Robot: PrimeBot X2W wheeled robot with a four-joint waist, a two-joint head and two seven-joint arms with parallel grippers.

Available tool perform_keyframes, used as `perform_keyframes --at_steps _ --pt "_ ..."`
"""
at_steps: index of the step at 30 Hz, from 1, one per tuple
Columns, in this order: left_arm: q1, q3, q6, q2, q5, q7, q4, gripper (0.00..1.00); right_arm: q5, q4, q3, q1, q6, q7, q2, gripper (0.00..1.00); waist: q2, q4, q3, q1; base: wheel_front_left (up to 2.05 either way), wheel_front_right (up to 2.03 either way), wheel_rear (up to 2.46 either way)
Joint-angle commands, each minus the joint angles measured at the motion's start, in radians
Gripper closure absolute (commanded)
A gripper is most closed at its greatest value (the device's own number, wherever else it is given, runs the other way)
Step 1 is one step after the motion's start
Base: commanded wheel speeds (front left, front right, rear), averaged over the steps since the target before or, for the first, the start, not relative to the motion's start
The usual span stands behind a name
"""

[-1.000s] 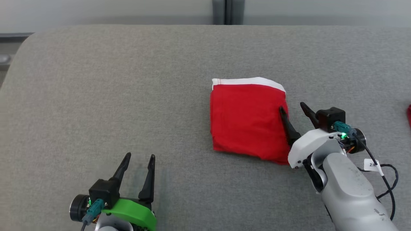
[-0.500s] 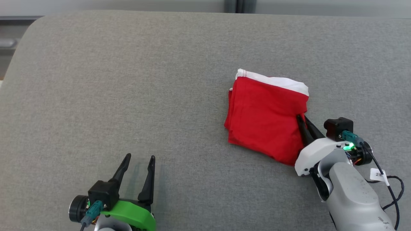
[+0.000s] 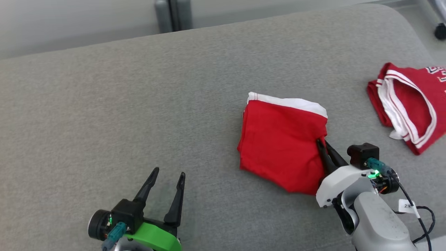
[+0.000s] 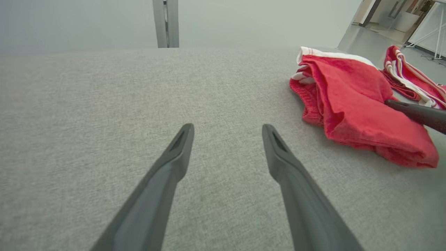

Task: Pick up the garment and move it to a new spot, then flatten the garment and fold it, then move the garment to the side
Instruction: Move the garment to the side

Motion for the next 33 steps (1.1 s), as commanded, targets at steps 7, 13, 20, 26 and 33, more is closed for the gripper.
perform_keyframes --at_steps 7,13,20,26,33 --pt "-0.026 -0.059 0.003 0.027 0.004 0.000 -0.027 0.00 0.023 -0.036 0.038 0.042 -0.002 -0.002 -0.003 1.00 -0.0001 -0.306 -0.008 0.0000 0.00 0.00 0.00" --pt "-0.020 -0.096 0.003 0.039 0.008 0.000 -0.036 0.00 0.023 -0.056 0.046 0.047 -0.002 -0.002 -0.003 1.00 -0.0001 -0.373 0.017 0.0000 0.00 0.00 0.00" --pt "-0.024 -0.112 0.003 0.062 -0.001 0.000 -0.054 0.00 -0.081 -0.089 0.045 -0.043 -0.002 -0.002 -0.002 1.00 -0.0001 -0.376 0.081 0.0000 0.00 0.00 0.00" --pt "-0.046 -0.140 0.003 0.116 -0.008 0.000 -0.071 0.00 -0.275 -0.068 -0.025 -0.211 -0.002 -0.002 -0.002 1.00 -0.0001 -0.332 0.148 0.0000 0.00 0.00 0.00" --pt "-0.082 -0.141 0.003 0.159 -0.025 0.000 -0.090 0.00 -0.562 -0.006 -0.172 -0.387 -0.002 0.092 -0.075 1.00 -0.0001 -0.258 0.209 0.0000 0.00 0.00 0.00"
